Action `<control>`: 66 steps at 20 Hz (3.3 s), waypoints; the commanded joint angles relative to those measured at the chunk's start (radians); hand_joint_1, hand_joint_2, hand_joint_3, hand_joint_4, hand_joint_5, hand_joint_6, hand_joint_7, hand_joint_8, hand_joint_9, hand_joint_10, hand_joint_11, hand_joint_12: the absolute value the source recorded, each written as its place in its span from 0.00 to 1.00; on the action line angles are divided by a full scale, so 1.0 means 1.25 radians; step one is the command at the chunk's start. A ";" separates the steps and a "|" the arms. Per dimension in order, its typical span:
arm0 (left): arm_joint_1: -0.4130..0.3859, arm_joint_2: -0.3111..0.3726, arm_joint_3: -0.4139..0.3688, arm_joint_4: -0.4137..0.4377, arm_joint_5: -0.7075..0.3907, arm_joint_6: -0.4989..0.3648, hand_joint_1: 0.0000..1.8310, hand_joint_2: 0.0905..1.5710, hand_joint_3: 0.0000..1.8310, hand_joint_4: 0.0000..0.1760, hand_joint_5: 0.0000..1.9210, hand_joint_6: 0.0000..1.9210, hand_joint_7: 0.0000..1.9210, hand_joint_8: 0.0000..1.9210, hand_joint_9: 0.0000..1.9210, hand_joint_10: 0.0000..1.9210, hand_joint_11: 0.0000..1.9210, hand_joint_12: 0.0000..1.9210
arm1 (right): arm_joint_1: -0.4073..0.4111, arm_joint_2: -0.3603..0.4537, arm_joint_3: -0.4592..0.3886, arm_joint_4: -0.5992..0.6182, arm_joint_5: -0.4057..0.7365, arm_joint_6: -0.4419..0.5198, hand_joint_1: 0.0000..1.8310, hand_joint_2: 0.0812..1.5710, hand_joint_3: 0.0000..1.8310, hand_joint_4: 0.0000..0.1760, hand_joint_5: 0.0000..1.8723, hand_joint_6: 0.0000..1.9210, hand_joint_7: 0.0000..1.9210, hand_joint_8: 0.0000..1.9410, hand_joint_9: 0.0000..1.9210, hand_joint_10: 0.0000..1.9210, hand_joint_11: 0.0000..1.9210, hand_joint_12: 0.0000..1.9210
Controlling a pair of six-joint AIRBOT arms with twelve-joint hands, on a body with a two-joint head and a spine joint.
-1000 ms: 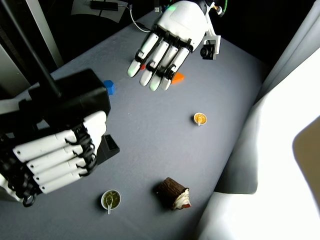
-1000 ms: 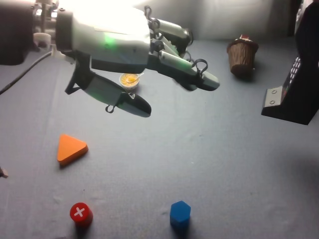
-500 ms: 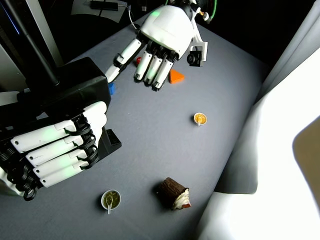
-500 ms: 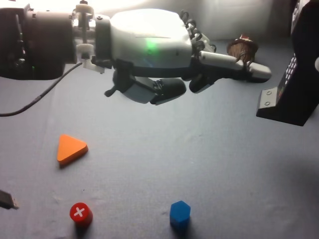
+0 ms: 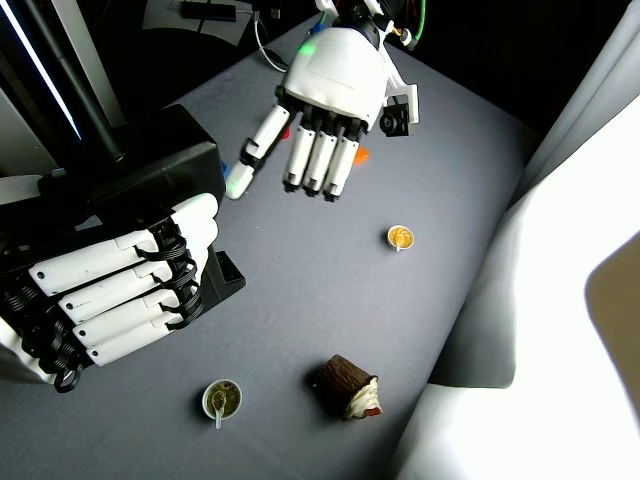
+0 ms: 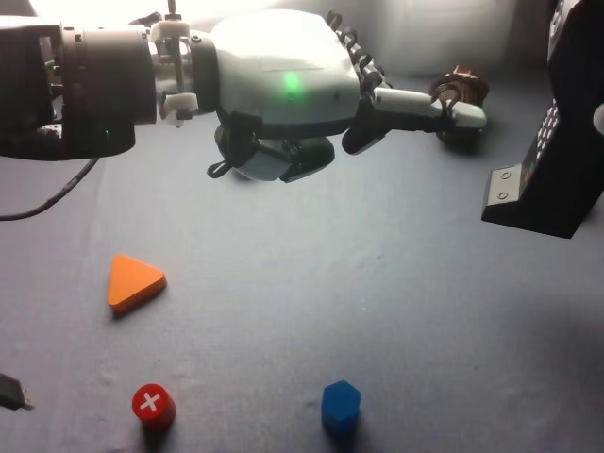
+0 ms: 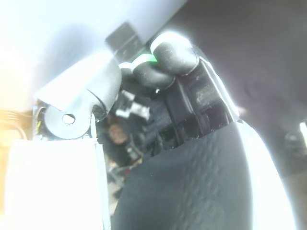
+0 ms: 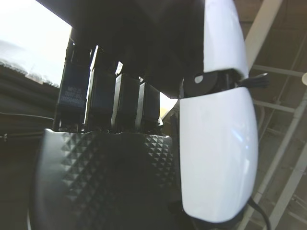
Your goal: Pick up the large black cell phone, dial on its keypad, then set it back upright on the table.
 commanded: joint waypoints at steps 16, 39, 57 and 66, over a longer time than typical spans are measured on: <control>-0.012 -0.001 -0.141 -0.142 0.076 0.110 0.79 0.67 0.25 0.81 0.00 0.00 0.31 0.83 0.29 1.00 0.28 1.00 | 0.033 0.012 -0.010 0.007 0.111 0.016 0.75 0.70 0.00 0.00 0.51 0.43 0.49 0.56 0.47 0.69 0.50 0.65; -0.025 0.002 -0.045 -0.168 0.077 0.109 0.80 0.68 0.22 0.80 0.01 0.00 0.32 0.80 0.30 0.99 0.28 1.00 | 0.036 0.026 -0.009 0.015 0.111 0.016 0.75 0.70 0.00 0.00 0.51 0.42 0.49 0.56 0.46 0.70 0.49 0.66; -0.044 0.017 -0.139 -0.157 0.043 0.051 0.79 0.69 0.23 0.83 0.02 0.00 0.30 0.84 0.29 0.99 0.25 1.00 | 0.037 0.026 -0.010 0.028 0.110 0.013 0.75 0.70 0.00 0.00 0.49 0.46 0.49 0.55 0.48 0.67 0.52 0.62; -0.008 0.041 -0.013 -0.087 -0.273 -0.353 0.71 0.75 0.09 0.81 0.03 0.00 0.34 0.81 0.35 1.00 0.28 1.00 | -0.036 0.025 -0.001 0.047 0.113 0.013 0.75 0.70 0.00 0.00 0.50 0.45 0.51 0.52 0.48 0.67 0.51 0.60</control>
